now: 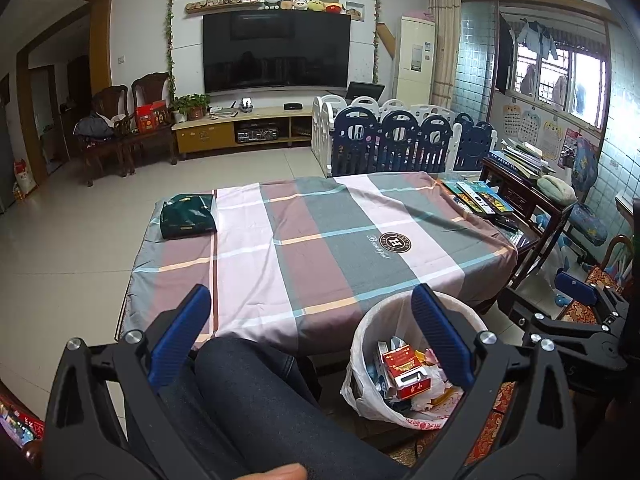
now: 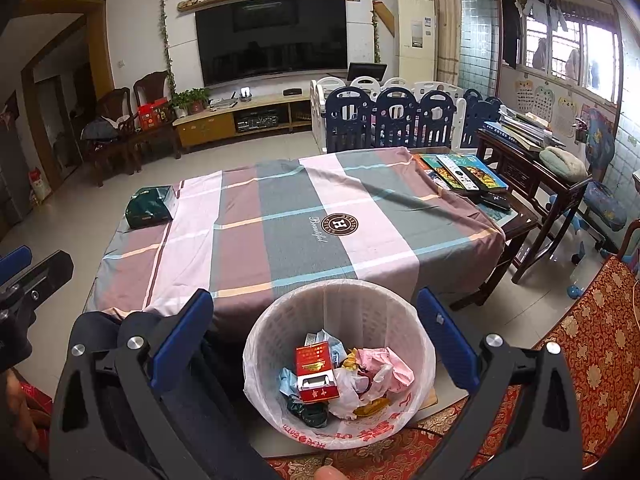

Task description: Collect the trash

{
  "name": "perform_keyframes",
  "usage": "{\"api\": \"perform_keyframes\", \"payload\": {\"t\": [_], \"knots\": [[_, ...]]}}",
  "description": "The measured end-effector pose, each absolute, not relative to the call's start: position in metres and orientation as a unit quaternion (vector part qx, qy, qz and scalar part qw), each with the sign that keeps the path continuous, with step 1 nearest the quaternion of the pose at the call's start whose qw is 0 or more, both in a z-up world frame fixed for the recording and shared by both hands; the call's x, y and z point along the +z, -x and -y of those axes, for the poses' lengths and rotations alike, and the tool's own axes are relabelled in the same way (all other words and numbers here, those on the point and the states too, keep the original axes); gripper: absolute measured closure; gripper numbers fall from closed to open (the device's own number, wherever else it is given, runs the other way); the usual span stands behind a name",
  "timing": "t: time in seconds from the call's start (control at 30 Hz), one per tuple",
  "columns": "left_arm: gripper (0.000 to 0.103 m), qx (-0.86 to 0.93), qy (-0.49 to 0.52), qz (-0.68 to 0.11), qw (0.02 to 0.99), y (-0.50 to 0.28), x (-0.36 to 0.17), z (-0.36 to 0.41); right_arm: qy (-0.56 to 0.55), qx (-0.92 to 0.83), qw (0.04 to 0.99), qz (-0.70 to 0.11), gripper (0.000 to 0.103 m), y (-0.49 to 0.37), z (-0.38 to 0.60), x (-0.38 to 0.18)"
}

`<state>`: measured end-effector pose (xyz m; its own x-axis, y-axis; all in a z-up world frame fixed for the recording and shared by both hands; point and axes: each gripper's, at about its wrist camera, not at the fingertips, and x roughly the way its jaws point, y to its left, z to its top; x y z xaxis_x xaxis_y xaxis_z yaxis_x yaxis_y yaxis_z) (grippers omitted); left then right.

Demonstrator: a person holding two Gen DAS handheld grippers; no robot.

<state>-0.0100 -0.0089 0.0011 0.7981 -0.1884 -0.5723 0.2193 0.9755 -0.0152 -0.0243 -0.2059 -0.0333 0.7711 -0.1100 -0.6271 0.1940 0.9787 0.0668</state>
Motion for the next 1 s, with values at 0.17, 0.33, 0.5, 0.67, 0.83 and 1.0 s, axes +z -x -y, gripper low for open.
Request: {"api": "perform_keyframes", "payload": {"t": [0.17, 0.33, 0.5, 0.67, 0.83, 1.0], "knots": [[0.003, -0.107, -0.024, -0.301, 0.947, 0.0093, 0.0005, 0.0083, -0.064, -0.081, 0.939, -0.328, 0.004, 0.0237, 0.2052, -0.0332], [0.003, -0.112, -0.024, -0.303, 0.946, 0.0092, -0.0018, 0.0087, -0.063, -0.08, 0.939, -0.328, 0.004, 0.0232, 0.2049, -0.0341], [0.003, -0.114, -0.024, -0.308, 0.944, 0.0086, -0.0039, 0.0093, -0.064, -0.08, 0.939, -0.329, 0.004, 0.0224, 0.2051, -0.0349], [0.003, -0.118, -0.022, -0.31, 0.943, 0.0086, -0.0034, 0.009, -0.066, -0.079, 0.938, -0.331, 0.004, 0.0223, 0.2047, -0.0373], [0.003, -0.115, -0.027, -0.311, 0.943, 0.0082, -0.0046, 0.0104, -0.072, -0.077, 0.936, -0.336, 0.004, 0.0209, 0.2047, -0.0409], [0.003, -0.116, -0.026, -0.311, 0.943, 0.0076, -0.0049, 0.0109, -0.072, -0.076, 0.936, -0.336, 0.004, 0.0209, 0.2051, -0.0404]]}}
